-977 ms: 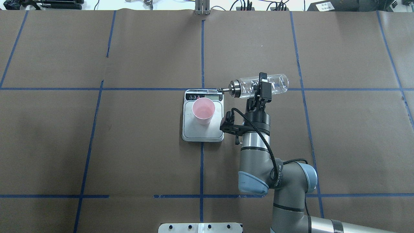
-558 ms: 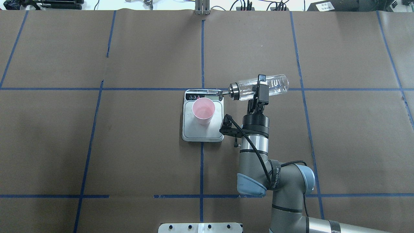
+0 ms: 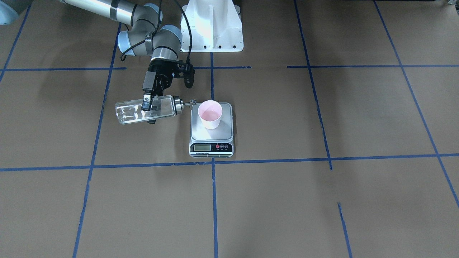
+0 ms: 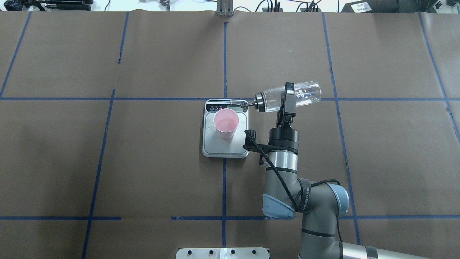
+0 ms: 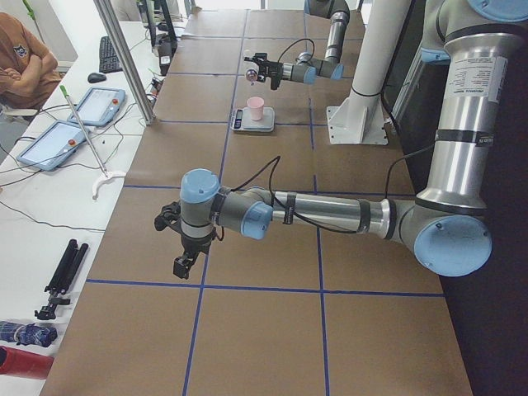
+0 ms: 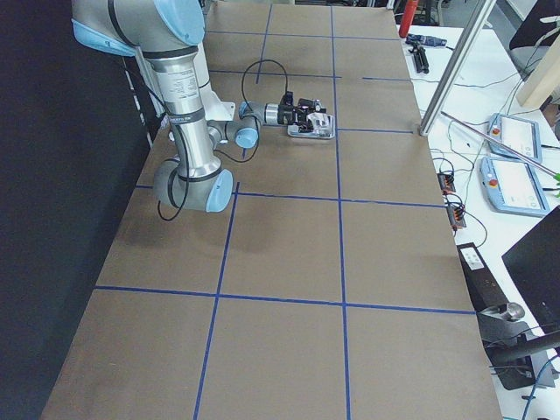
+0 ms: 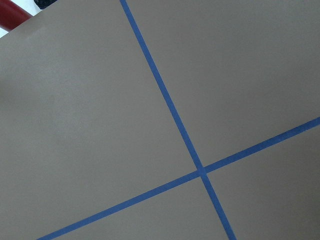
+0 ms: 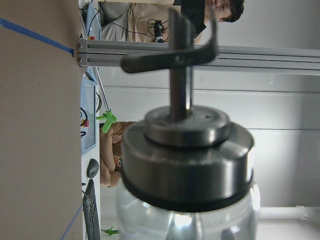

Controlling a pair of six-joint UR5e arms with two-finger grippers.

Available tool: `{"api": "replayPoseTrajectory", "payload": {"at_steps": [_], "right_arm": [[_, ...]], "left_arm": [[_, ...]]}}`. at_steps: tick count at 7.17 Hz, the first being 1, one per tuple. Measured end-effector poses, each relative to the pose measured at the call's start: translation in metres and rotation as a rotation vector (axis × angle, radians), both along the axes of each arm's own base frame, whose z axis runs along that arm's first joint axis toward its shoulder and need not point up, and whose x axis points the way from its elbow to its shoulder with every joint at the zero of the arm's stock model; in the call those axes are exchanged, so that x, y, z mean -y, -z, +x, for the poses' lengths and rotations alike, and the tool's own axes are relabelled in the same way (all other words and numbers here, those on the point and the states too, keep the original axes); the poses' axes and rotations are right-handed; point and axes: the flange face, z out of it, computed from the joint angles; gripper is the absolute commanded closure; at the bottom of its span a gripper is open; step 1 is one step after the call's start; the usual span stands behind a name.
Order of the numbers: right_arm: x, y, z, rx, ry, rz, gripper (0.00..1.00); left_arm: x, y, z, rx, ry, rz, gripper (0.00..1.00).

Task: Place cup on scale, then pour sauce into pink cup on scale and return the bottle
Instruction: 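Tilt the bottle spout down over the pink cup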

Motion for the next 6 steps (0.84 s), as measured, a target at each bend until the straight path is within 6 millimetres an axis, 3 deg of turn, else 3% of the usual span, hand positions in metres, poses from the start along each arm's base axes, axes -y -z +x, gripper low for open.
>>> {"api": "replayPoseTrajectory", "payload": {"at_steps": [6], "right_arm": [[-0.0060, 0.0047, -0.0024, -0.033, -0.010, 0.015, 1.00]], "left_arm": [[-0.0001, 0.0003, -0.0002, 0.001, -0.002, 0.001, 0.00]]}}
